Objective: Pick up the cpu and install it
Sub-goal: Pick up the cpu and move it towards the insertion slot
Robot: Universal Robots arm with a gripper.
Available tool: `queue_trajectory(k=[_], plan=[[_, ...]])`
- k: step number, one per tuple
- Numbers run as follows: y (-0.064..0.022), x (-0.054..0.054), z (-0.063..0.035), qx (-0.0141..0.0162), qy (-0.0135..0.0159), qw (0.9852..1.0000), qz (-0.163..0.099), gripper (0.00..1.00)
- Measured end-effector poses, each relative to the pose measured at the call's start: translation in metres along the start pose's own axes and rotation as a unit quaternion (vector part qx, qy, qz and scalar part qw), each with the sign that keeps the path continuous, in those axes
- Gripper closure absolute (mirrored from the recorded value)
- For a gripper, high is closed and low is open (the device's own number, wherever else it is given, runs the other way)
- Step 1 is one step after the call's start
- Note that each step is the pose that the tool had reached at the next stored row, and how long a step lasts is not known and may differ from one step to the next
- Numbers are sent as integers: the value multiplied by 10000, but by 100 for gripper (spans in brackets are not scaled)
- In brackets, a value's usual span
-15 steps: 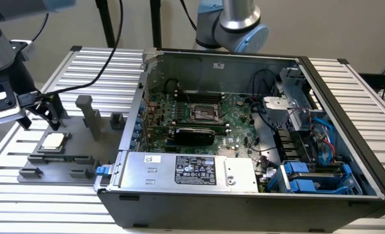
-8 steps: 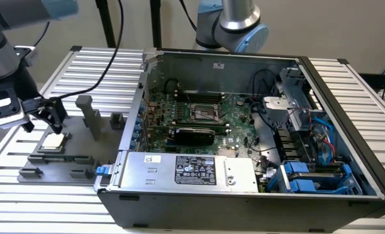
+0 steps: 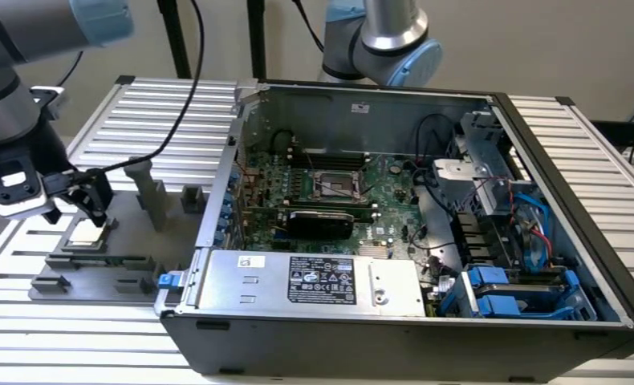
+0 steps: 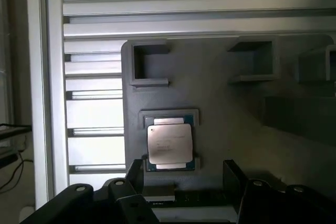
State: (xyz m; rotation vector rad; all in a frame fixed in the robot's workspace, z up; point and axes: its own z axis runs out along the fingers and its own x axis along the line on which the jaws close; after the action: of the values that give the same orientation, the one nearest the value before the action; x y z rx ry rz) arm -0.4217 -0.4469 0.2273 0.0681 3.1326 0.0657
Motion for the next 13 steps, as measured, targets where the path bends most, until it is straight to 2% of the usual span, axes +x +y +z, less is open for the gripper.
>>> queue_trajectory(k=[7, 13], plan=[[32, 14, 128, 0, -1, 10000, 18, 29], [80, 80, 239, 0, -1, 10000, 18, 29]])
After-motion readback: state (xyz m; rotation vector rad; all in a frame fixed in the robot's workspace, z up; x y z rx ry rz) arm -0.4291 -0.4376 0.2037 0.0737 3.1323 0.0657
